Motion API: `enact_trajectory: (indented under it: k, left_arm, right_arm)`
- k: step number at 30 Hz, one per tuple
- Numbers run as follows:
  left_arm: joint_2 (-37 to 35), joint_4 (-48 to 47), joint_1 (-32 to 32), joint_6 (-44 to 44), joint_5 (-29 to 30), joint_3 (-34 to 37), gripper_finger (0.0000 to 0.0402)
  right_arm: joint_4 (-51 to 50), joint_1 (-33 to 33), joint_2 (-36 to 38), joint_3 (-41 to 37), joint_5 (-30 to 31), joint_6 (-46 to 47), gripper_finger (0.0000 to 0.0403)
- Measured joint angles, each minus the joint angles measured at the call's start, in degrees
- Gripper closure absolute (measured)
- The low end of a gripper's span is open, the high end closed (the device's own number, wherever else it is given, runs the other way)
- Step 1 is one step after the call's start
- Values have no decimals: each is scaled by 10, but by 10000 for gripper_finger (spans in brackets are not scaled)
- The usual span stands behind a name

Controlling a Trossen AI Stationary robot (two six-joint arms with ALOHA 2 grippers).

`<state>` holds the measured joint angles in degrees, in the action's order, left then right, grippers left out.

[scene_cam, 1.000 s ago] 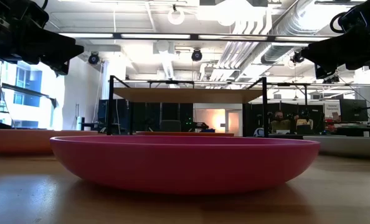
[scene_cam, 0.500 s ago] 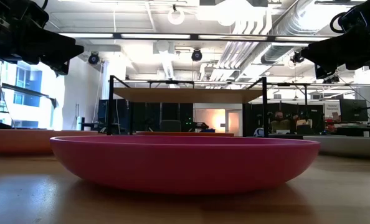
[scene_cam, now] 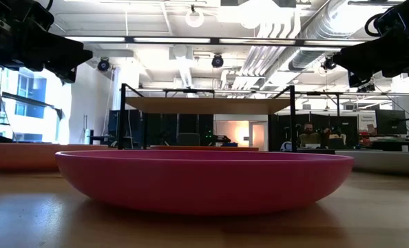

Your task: Place and stack plates onto a shelf

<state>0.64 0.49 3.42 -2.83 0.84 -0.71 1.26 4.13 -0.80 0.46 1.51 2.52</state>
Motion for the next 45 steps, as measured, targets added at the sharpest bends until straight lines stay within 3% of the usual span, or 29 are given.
enact_trajectory:
  k: [45]
  left_arm:
    - [0,0,0,0,0,0,284]
  right_arm:
    - [2,0,0,0,0,9,311]
